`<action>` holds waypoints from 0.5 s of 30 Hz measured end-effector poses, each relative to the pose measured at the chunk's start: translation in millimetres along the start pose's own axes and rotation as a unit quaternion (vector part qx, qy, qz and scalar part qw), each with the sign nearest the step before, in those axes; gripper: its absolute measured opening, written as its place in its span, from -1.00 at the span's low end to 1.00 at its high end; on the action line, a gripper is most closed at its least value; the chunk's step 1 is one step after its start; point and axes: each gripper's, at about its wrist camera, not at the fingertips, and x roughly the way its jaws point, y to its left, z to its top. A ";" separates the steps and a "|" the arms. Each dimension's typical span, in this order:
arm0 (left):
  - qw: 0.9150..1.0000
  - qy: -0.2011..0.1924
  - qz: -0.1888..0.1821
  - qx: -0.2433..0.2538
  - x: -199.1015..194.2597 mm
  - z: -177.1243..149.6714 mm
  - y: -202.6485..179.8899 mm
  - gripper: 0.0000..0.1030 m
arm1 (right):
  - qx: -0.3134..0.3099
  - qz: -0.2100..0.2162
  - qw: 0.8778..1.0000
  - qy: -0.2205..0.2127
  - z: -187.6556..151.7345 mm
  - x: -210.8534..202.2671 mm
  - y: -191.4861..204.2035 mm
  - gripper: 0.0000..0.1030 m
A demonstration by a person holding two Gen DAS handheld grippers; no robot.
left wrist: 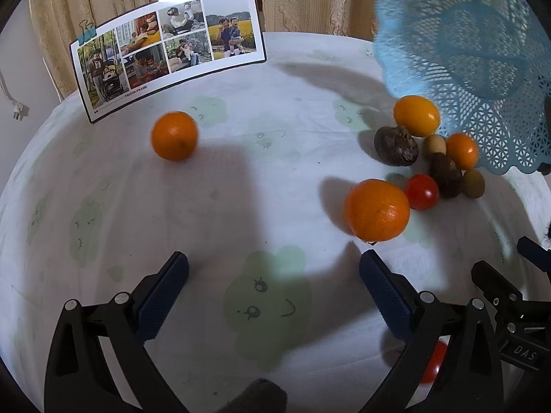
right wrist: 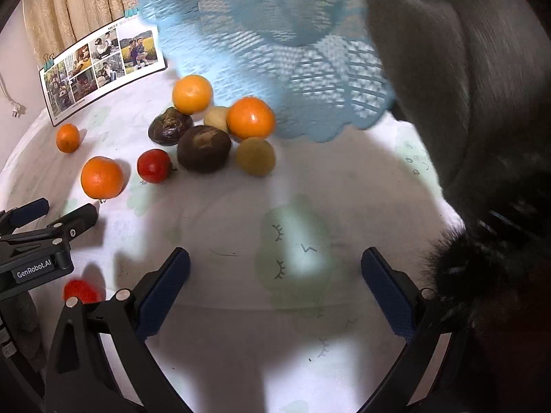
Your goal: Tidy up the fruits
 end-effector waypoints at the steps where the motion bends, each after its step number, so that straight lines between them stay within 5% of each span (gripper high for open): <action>1: 1.000 0.000 0.000 0.000 0.0 0.0 0.2 0.91 | 0.000 0.000 1.000 0.000 0.0 0.0 -0.1 0.96; 15: 1.000 0.002 -0.004 0.003 0.0 0.2 0.9 0.91 | 0.000 0.000 1.000 0.000 -0.4 -0.2 0.0 0.96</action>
